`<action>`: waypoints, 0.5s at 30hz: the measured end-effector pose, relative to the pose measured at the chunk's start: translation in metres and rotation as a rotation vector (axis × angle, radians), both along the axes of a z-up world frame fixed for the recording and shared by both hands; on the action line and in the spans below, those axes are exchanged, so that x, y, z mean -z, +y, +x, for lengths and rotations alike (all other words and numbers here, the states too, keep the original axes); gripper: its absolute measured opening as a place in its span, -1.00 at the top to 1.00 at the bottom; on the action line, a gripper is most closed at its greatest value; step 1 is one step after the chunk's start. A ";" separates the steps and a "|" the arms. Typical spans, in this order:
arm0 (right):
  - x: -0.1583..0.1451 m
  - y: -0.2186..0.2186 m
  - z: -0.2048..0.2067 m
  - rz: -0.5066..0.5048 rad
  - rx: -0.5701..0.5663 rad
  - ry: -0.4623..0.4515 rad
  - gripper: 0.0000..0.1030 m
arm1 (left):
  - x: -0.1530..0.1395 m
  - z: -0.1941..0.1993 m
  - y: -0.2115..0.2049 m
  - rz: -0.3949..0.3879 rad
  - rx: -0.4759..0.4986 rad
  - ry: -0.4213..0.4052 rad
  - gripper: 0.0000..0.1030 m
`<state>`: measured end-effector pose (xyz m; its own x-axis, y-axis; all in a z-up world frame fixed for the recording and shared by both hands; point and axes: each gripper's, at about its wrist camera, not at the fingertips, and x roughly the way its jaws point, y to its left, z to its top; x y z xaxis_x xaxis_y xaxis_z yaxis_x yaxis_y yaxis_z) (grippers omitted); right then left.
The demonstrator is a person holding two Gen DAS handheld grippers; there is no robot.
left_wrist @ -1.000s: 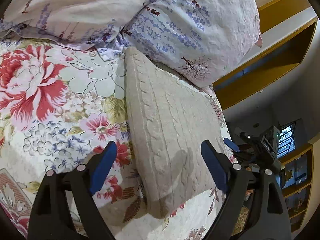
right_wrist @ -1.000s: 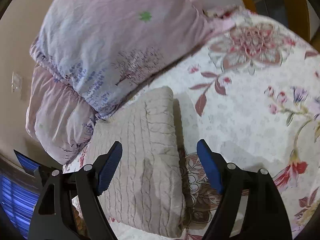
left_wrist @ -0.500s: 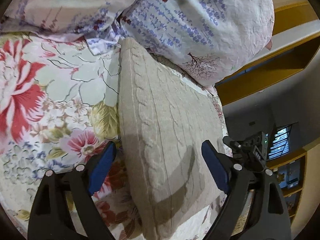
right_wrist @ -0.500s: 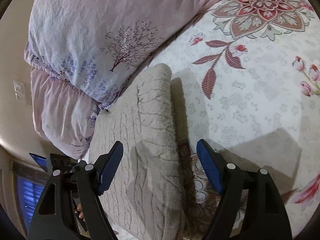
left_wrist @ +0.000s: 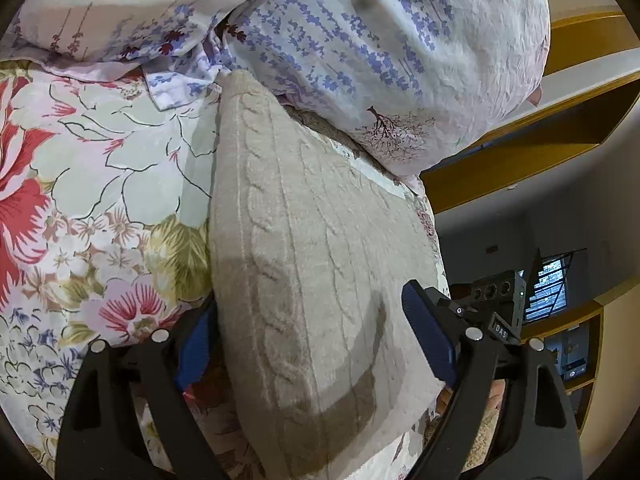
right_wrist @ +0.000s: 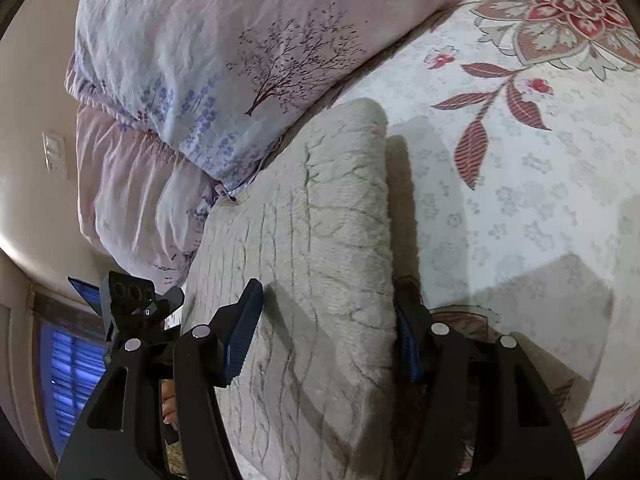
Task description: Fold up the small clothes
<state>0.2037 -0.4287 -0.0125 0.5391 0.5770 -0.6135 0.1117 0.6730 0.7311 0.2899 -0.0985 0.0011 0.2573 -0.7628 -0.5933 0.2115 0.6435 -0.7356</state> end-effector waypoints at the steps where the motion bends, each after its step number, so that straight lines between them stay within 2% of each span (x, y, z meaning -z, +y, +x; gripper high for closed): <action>1: 0.000 0.001 0.000 -0.002 -0.003 -0.003 -0.20 | 0.000 0.001 -0.002 0.002 -0.001 -0.003 -0.66; 7: 0.000 0.005 0.002 -0.025 -0.014 -0.019 -0.14 | 0.000 0.001 -0.008 0.019 0.006 -0.022 -0.63; 8: 0.001 0.006 0.002 -0.029 -0.015 -0.017 -0.05 | 0.001 0.002 -0.010 0.030 0.003 -0.022 -0.56; 9: 0.002 0.006 0.002 -0.033 -0.016 -0.019 0.03 | 0.002 0.002 -0.012 0.048 0.002 -0.025 -0.36; 10: 0.002 0.006 0.001 -0.036 -0.016 -0.021 0.07 | 0.001 0.002 -0.015 0.085 0.005 -0.039 -0.27; 12: 0.006 0.005 0.001 -0.017 -0.016 -0.017 0.20 | -0.001 0.000 -0.021 0.122 0.018 -0.065 -0.18; 15: 0.006 0.005 -0.001 -0.014 -0.013 -0.022 0.25 | -0.006 -0.003 -0.028 0.161 0.030 -0.104 0.00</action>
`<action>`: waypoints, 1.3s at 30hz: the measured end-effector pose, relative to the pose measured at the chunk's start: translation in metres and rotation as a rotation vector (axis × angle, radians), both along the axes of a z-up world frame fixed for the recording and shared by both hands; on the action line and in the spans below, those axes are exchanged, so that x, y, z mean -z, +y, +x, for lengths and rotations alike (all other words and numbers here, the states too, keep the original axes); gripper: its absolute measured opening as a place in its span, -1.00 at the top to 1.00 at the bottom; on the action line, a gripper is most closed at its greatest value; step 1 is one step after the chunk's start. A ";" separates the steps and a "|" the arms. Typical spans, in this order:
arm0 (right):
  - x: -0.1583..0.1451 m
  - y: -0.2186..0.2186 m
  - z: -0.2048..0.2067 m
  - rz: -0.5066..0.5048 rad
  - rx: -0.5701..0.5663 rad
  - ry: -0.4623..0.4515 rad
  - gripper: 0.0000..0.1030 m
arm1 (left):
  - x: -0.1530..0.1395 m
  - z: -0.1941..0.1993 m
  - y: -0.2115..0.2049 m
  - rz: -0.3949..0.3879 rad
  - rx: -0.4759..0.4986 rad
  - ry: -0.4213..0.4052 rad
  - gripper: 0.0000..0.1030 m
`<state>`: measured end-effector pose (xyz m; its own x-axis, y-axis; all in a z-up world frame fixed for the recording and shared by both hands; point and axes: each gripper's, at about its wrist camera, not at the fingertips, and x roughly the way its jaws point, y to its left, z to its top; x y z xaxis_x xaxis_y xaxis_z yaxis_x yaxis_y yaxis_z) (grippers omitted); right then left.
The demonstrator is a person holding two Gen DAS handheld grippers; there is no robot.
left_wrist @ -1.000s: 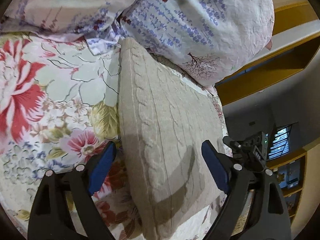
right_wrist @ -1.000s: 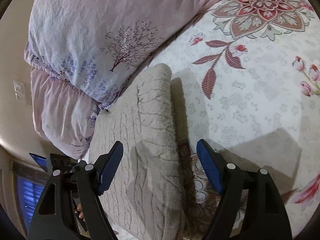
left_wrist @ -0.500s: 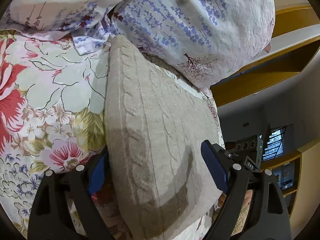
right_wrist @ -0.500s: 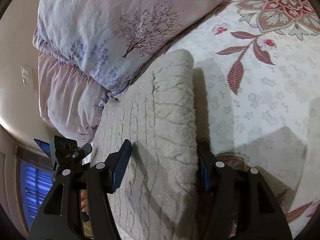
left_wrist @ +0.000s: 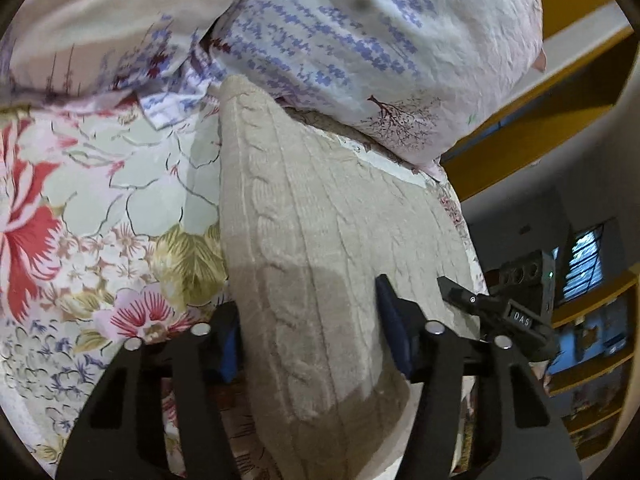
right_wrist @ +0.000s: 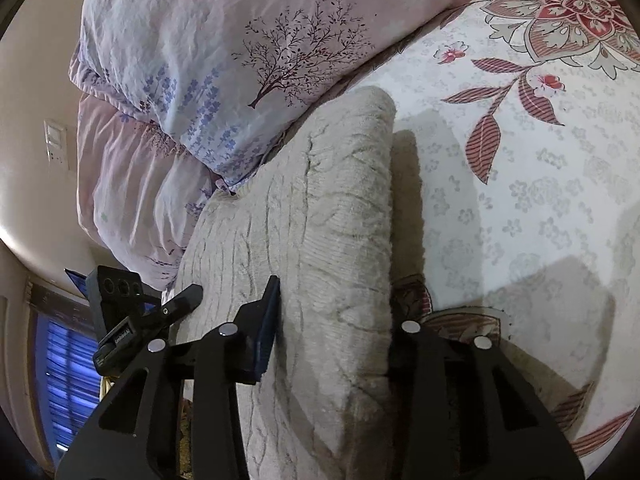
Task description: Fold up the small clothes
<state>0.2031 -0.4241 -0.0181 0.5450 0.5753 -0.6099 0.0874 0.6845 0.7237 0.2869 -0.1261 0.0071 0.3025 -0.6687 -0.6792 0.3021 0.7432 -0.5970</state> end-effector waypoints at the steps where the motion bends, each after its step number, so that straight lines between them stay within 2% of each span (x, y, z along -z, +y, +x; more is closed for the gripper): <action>1: 0.000 0.000 0.000 -0.002 0.001 -0.001 0.26 | -0.004 -0.002 -0.004 0.021 0.008 -0.025 0.07; 6: -0.004 0.003 -0.003 -0.008 0.012 -0.010 0.35 | -0.015 -0.011 -0.017 0.107 0.030 -0.107 0.18; 16: -0.023 0.020 -0.012 -0.026 0.017 -0.045 0.41 | -0.024 -0.027 -0.012 0.170 0.031 -0.161 0.23; 24: -0.042 0.055 -0.022 -0.029 -0.029 -0.065 0.42 | -0.035 -0.047 0.024 0.208 -0.005 -0.198 0.23; 30: -0.052 0.101 -0.015 -0.050 -0.107 -0.117 0.43 | -0.048 -0.065 0.076 0.228 -0.066 -0.221 0.23; 34: -0.052 0.132 -0.009 -0.087 -0.148 -0.169 0.44 | -0.045 -0.063 0.112 0.208 -0.103 -0.193 0.18; 36: -0.038 0.146 0.000 -0.129 -0.149 -0.114 0.41 | -0.032 -0.052 0.124 0.222 -0.119 -0.150 0.16; 37: -0.030 0.150 0.005 -0.157 -0.135 -0.077 0.38 | -0.022 -0.047 0.128 0.221 -0.130 -0.124 0.07; 39: -0.021 0.149 0.008 -0.149 -0.099 -0.046 0.27 | -0.011 -0.043 0.135 0.179 -0.154 -0.099 -0.04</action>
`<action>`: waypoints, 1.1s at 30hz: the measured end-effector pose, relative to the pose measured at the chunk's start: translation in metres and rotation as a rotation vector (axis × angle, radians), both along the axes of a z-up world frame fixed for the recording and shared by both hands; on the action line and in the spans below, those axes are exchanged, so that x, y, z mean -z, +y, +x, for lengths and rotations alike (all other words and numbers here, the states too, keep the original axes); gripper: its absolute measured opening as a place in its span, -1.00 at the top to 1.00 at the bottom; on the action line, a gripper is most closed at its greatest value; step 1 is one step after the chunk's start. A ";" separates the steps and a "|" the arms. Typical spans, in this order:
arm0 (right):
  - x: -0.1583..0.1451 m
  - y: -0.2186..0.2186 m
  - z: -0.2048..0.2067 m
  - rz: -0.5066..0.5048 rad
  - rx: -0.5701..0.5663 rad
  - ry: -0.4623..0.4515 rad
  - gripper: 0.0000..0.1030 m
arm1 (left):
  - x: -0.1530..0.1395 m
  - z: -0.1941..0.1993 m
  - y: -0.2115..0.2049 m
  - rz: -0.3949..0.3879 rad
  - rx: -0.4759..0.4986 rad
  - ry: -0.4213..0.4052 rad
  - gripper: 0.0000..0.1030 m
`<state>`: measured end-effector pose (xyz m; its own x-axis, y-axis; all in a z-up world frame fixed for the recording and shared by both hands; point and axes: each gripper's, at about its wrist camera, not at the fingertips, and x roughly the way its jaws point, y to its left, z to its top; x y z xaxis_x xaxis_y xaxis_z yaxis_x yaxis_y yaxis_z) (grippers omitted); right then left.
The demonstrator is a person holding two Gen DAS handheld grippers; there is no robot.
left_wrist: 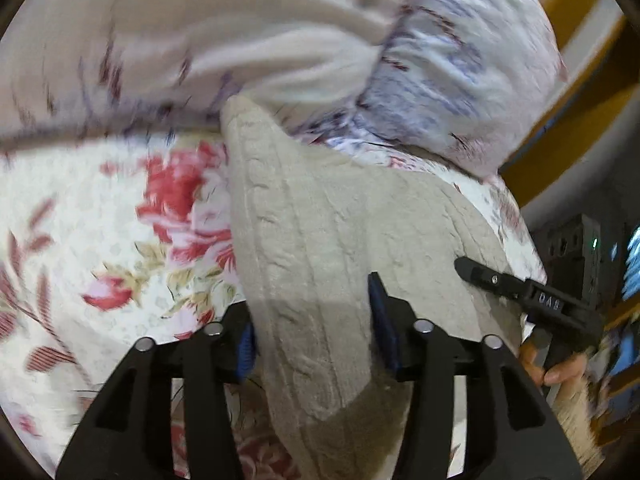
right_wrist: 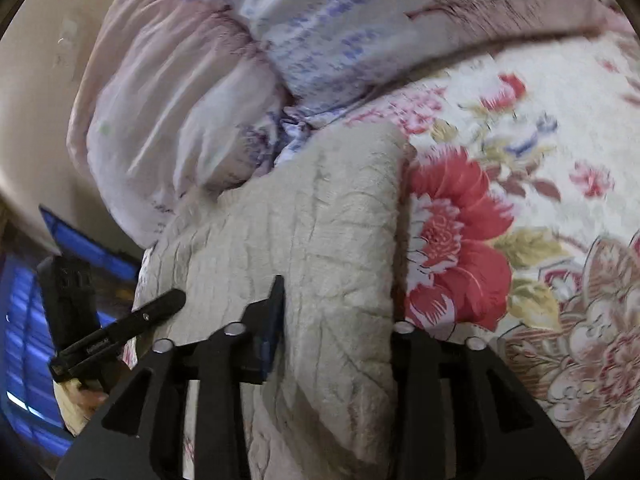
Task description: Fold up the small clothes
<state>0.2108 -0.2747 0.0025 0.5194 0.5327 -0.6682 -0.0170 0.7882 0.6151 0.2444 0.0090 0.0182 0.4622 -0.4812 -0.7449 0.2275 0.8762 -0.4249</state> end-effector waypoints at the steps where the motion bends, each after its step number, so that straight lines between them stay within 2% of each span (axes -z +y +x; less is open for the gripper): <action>1: 0.000 -0.001 0.000 0.005 0.007 0.009 0.21 | 0.002 0.000 0.002 -0.010 -0.005 -0.007 -0.12; 3: -0.004 -0.005 -0.004 -0.027 0.023 0.020 -0.02 | 0.001 -0.001 0.003 0.012 -0.008 -0.023 -0.24; 6: -0.024 -0.013 -0.019 -0.122 0.081 -0.033 -0.04 | -0.010 -0.009 0.006 0.059 -0.028 -0.071 -0.26; 9: -0.054 -0.013 -0.041 -0.244 0.140 -0.161 -0.05 | -0.031 -0.032 0.008 0.142 -0.075 -0.209 -0.28; 11: -0.070 0.003 -0.049 -0.303 0.103 -0.234 -0.05 | -0.047 -0.052 0.002 0.144 -0.053 -0.299 -0.32; 13: -0.076 0.021 -0.057 -0.318 0.026 -0.270 -0.05 | -0.055 -0.068 -0.005 0.105 0.005 -0.352 -0.38; 15: -0.072 0.033 -0.058 -0.295 -0.036 -0.258 -0.05 | -0.056 -0.074 -0.013 0.054 0.074 -0.348 -0.42; 17: -0.055 0.035 -0.049 -0.205 -0.083 -0.170 -0.06 | -0.047 -0.068 -0.020 0.037 0.108 -0.297 -0.42; 19: -0.031 0.027 -0.037 -0.135 -0.059 -0.059 -0.05 | -0.029 -0.051 -0.028 0.053 0.108 -0.204 -0.37; 22: -0.024 0.014 -0.034 -0.009 -0.036 -0.047 -0.05 | -0.021 -0.044 -0.030 0.073 0.092 -0.206 -0.27; 25: -0.029 0.008 -0.036 0.013 -0.024 -0.032 -0.05 | -0.024 -0.043 -0.027 0.059 0.074 -0.201 -0.27; 26: -0.037 0.010 -0.044 -0.037 -0.013 -0.057 -0.12 | -0.027 -0.049 -0.024 0.044 0.065 -0.209 -0.28; 27: -0.044 0.010 -0.052 -0.076 -0.009 -0.080 -0.47 | -0.031 -0.056 -0.018 0.025 0.049 -0.225 -0.38; 28: -0.054 0.014 -0.063 -0.147 -0.002 -0.133 -0.72 | -0.034 -0.064 -0.013 0.015 0.034 -0.240 -0.59; 29: -0.060 0.019 -0.072 -0.186 0.001 -0.173 -0.97 | -0.036 -0.070 -0.011 0.014 0.020 -0.253 -0.67; 31: -0.070 0.026 -0.091 -0.283 0.012 -0.250 -0.97 | -0.040 -0.089 -0.002 0.031 -0.017 -0.283 -0.93; 33: -0.075 0.030 -0.105 -0.397 0.040 -0.280 -0.97 | -0.042 -0.107 0.006 0.078 -0.097 -0.290 -0.96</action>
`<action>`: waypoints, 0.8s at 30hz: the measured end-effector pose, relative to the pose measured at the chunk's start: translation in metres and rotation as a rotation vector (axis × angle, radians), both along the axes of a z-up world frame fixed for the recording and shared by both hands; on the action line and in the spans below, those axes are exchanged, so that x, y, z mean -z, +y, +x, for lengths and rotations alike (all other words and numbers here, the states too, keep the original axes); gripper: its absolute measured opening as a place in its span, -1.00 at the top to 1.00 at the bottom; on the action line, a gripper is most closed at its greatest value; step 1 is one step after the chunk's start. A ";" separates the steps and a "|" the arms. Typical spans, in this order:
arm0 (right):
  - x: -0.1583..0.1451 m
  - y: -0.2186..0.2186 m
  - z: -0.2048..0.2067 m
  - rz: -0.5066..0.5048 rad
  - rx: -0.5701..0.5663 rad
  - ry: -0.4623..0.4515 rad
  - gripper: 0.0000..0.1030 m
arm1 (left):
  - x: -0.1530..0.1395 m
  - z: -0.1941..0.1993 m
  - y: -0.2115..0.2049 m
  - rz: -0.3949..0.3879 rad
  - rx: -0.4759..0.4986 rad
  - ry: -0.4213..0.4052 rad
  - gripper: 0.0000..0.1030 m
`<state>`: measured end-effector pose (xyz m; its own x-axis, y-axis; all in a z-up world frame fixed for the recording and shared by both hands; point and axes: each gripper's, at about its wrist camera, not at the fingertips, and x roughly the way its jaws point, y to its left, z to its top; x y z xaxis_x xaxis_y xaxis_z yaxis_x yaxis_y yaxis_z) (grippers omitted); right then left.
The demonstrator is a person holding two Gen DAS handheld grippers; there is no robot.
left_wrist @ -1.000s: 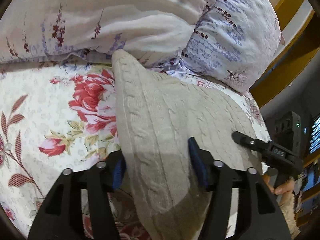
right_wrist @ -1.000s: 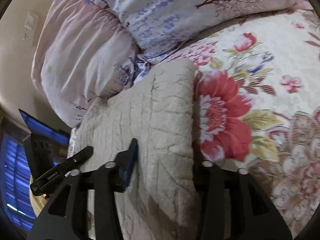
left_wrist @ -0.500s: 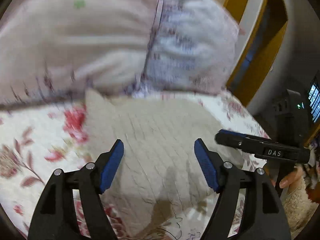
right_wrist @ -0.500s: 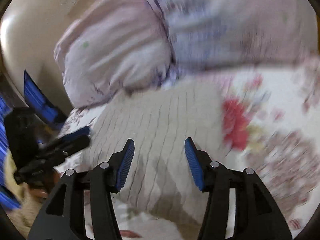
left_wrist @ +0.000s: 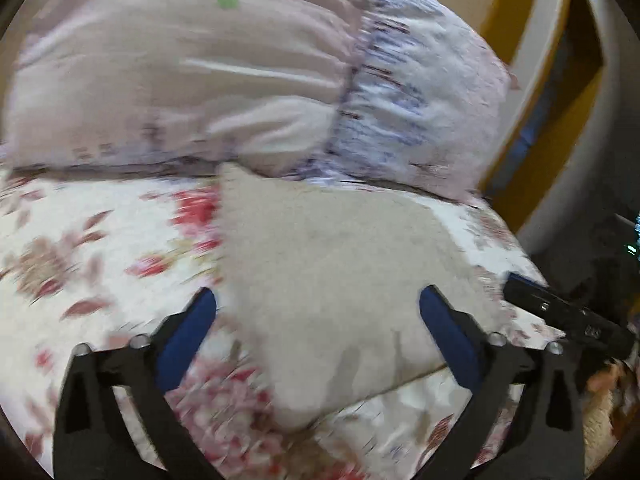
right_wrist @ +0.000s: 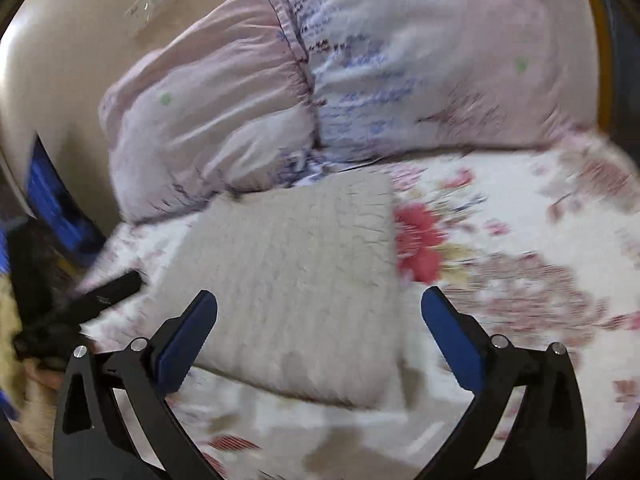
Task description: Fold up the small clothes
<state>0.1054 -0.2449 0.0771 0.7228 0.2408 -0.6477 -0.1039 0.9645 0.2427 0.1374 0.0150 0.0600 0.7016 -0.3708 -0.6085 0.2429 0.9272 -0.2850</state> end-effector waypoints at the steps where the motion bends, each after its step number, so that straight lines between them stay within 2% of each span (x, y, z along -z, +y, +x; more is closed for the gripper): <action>1: 0.000 -0.001 -0.007 -0.034 0.028 -0.006 -0.97 | 0.001 -0.006 0.003 0.009 -0.028 0.001 -0.96; 3: 0.005 -0.001 -0.014 -0.055 0.063 -0.014 -0.97 | 0.004 -0.019 0.009 0.008 -0.033 0.013 -0.96; 8: 0.019 -0.007 -0.026 0.014 0.055 0.031 -0.97 | 0.015 -0.037 0.012 0.056 -0.059 0.070 -0.96; 15: 0.039 0.018 -0.041 -0.052 0.018 0.085 -0.97 | 0.037 -0.044 -0.001 0.168 -0.090 0.166 -0.96; 19: 0.047 0.023 -0.037 -0.053 0.015 0.139 -0.97 | 0.047 -0.043 -0.009 0.221 -0.101 0.185 -0.96; 24: 0.053 0.032 -0.032 -0.133 0.039 0.180 -0.97 | 0.056 -0.039 -0.016 0.281 -0.108 0.215 -0.96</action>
<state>0.0737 -0.2131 0.0237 0.6000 0.1186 -0.7912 -0.0320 0.9917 0.1244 0.0989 -0.0007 0.0039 0.5723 -0.0991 -0.8140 0.1018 0.9936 -0.0494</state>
